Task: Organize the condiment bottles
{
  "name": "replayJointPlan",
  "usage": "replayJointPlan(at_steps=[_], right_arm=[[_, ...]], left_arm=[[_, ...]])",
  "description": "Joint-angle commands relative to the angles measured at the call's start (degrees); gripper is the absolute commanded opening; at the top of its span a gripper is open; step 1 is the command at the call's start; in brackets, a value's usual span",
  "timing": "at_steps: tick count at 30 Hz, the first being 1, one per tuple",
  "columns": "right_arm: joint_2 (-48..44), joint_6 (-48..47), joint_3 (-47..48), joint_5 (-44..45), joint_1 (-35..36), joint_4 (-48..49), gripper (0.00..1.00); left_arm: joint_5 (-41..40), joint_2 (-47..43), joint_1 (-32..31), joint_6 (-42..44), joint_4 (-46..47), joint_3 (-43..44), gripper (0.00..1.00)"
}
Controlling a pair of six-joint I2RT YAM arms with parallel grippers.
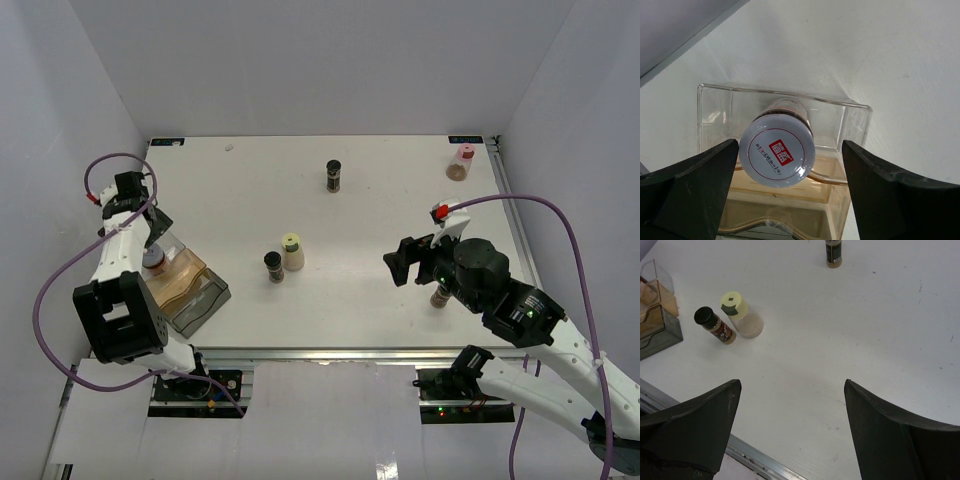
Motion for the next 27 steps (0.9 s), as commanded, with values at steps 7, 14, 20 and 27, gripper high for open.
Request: replayJointPlan(at_steps=[7, 14, 20, 27], right_arm=[[0.61, -0.78, 1.14, -0.18, 0.17, 1.56, 0.90], [1.49, -0.63, -0.27, -0.91, 0.11, 2.61, 0.90], [0.97, -0.81, -1.69, -0.21, 0.17, 2.75, 0.90], [0.71, -0.72, -3.29, 0.05, 0.10, 3.94, 0.90]], left_arm=[[35.62, -6.38, -1.92, 13.10, -0.86, 10.54, 0.95], [34.77, -8.62, -20.65, 14.05, 3.28, 6.93, 0.92], [31.97, -9.84, -31.97, 13.37, 5.52, 2.46, 0.89], [30.98, -7.59, -38.61, 14.59, 6.66, 1.86, 0.88]])
